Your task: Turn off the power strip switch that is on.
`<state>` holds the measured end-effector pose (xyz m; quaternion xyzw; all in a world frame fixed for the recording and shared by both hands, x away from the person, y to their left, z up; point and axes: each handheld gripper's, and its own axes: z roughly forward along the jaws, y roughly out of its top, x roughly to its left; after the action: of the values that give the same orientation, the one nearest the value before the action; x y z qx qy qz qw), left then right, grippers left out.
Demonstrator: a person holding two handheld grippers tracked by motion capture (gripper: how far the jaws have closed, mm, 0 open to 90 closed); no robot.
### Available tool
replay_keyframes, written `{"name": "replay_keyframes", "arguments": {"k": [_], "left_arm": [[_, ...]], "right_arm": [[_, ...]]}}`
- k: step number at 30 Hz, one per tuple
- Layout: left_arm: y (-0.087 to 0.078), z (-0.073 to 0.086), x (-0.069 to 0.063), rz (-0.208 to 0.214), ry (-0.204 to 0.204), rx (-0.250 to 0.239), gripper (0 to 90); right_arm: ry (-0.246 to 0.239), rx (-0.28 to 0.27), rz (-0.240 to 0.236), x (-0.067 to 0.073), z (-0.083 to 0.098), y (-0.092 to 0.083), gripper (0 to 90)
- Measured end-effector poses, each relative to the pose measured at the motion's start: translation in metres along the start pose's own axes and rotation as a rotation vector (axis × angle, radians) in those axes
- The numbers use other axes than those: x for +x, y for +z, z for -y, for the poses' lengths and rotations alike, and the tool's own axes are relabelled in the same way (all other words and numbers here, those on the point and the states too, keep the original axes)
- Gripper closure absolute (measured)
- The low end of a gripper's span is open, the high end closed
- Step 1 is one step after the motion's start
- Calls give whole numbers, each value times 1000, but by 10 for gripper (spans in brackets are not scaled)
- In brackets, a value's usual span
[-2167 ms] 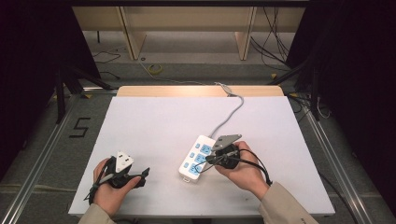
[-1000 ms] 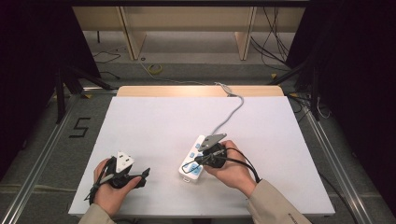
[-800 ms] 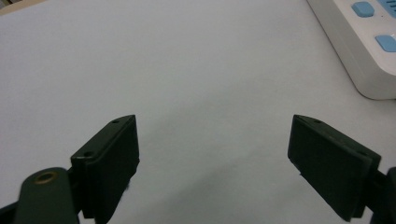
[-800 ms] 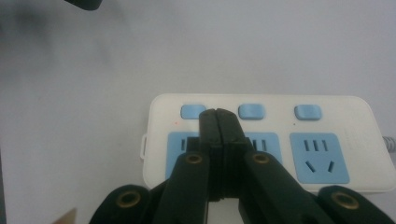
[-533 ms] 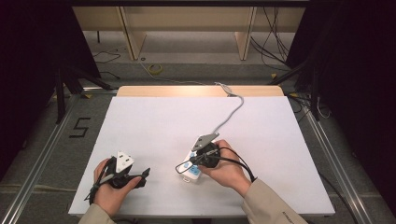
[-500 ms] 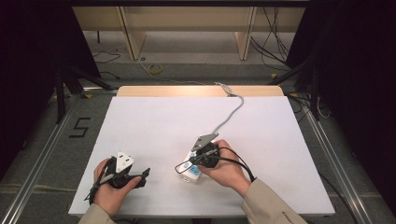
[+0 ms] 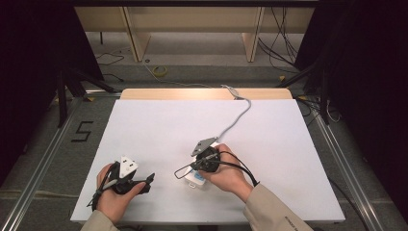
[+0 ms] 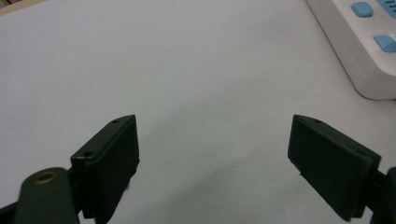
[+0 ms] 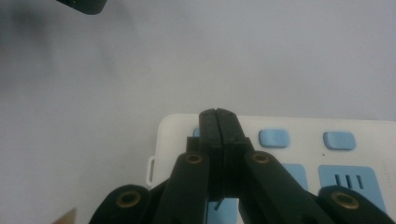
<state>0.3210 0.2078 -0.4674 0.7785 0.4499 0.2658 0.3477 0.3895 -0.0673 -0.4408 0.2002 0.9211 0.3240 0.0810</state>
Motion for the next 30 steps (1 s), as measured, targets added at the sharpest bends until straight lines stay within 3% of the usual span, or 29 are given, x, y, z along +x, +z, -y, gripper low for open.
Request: {"name": "replay_keyframes", "arguments": {"k": [14,30], "left_arm": [[0,0,0,1,0,0,160],[0,0,0,0,-1,0,160]], "right_arm": [[-1,42,-5,0,-4,17,900],[2,39,-11,4,-5,20,900]]}}
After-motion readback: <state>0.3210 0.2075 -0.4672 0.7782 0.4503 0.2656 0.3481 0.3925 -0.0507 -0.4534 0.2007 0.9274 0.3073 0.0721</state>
